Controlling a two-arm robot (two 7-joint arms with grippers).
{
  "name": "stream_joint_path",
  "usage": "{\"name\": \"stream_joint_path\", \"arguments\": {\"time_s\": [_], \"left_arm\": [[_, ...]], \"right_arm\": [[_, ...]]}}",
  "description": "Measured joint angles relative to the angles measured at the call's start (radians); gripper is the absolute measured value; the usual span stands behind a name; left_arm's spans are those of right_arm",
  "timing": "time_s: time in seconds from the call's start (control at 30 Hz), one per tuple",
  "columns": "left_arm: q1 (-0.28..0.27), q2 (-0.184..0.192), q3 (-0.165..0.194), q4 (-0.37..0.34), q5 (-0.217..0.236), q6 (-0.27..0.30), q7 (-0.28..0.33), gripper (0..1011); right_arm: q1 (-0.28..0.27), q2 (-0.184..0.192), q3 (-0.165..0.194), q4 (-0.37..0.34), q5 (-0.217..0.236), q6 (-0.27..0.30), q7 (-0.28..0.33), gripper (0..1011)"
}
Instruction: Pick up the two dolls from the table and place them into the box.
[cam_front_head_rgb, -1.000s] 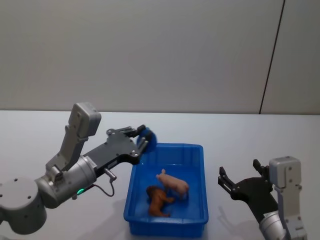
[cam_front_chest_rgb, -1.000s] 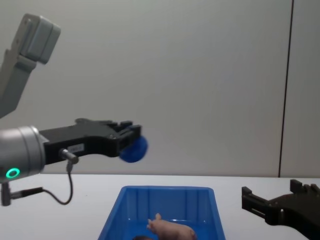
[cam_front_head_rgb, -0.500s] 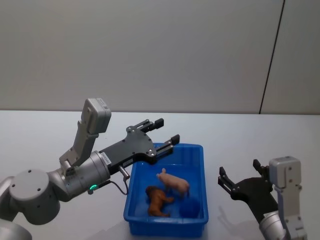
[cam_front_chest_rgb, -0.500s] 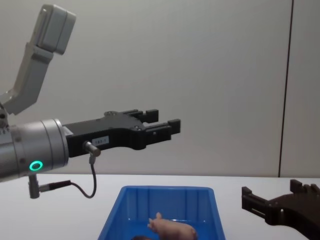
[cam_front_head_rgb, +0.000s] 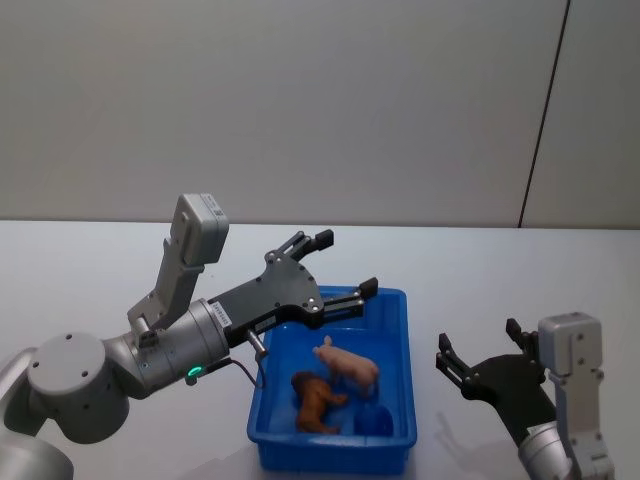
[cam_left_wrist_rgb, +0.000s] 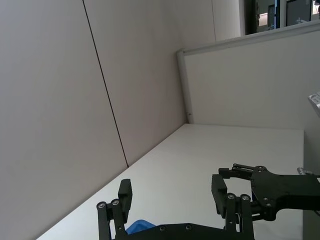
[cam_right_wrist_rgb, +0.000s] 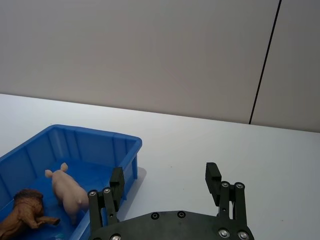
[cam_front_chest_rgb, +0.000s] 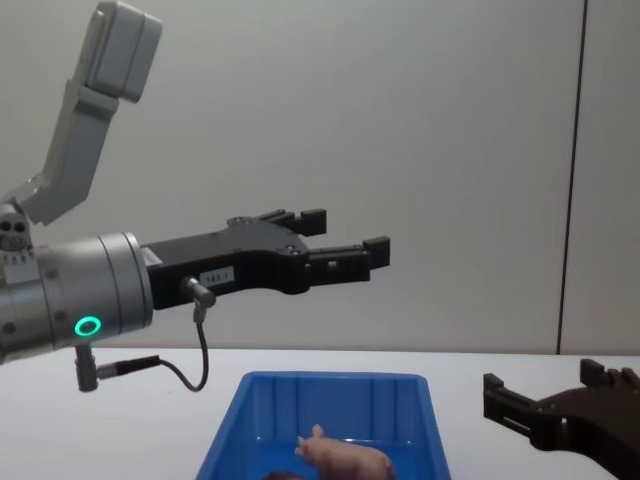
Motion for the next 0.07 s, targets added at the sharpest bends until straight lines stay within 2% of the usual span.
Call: {"name": "stream_joint_path", "arguments": {"time_s": [0.07], "left_arm": [[-0.001, -0.001, 0.001, 0.002, -0.001, -0.001, -0.003, 1001]], "right_arm": [[0.0, 0.0, 0.0, 0.0, 0.0, 0.0, 0.0, 1001]]}}
